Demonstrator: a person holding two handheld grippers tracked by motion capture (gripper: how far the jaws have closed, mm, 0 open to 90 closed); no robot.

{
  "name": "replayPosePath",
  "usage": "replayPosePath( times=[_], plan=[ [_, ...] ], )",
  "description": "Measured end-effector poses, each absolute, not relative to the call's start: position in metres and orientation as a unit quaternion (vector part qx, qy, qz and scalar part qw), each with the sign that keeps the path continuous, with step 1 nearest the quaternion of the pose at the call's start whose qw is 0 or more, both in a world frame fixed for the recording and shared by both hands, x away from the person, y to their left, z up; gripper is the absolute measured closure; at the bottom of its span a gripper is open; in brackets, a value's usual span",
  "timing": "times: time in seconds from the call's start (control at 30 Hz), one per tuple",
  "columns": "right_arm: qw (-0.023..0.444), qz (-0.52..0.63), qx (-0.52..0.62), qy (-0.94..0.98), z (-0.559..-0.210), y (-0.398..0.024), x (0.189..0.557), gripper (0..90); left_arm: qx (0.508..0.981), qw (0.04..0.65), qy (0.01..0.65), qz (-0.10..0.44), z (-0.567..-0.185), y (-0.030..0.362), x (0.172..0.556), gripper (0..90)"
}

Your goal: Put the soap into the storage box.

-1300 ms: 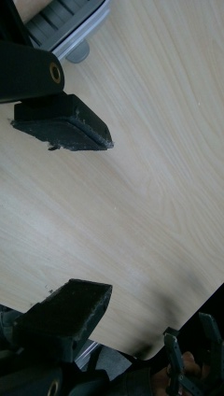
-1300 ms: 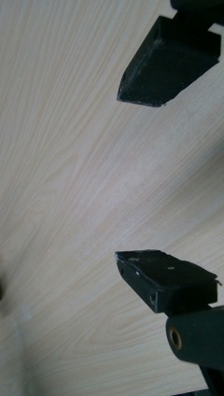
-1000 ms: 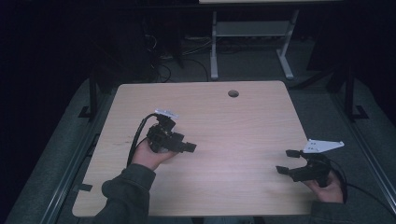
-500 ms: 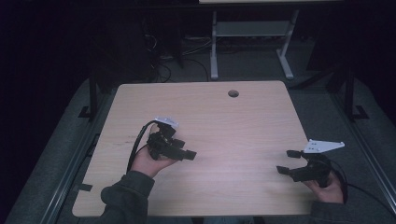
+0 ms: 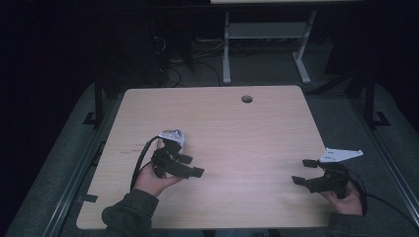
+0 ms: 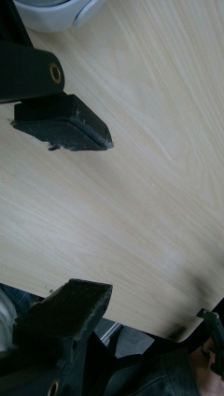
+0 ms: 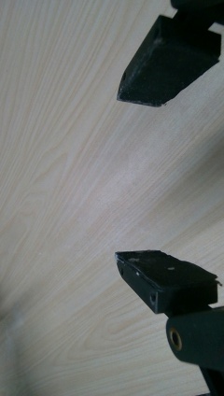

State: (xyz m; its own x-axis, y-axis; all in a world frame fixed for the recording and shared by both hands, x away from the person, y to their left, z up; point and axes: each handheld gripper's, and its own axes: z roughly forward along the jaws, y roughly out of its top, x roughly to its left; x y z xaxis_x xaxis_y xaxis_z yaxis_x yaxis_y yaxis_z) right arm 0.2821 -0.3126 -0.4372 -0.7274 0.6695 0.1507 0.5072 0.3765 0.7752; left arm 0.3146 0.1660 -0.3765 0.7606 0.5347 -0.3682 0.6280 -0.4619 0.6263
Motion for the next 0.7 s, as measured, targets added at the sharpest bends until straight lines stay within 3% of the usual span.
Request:
replayPosePath(
  times=[0.7],
  plan=[
    [0.093, 0.422, 0.360, 0.827, -0.439, -0.310, 0.283, 18.0, 0.854, 0.394, 0.336, -0.059, -0.391, 0.187, 0.293, 24.6]
  ],
)
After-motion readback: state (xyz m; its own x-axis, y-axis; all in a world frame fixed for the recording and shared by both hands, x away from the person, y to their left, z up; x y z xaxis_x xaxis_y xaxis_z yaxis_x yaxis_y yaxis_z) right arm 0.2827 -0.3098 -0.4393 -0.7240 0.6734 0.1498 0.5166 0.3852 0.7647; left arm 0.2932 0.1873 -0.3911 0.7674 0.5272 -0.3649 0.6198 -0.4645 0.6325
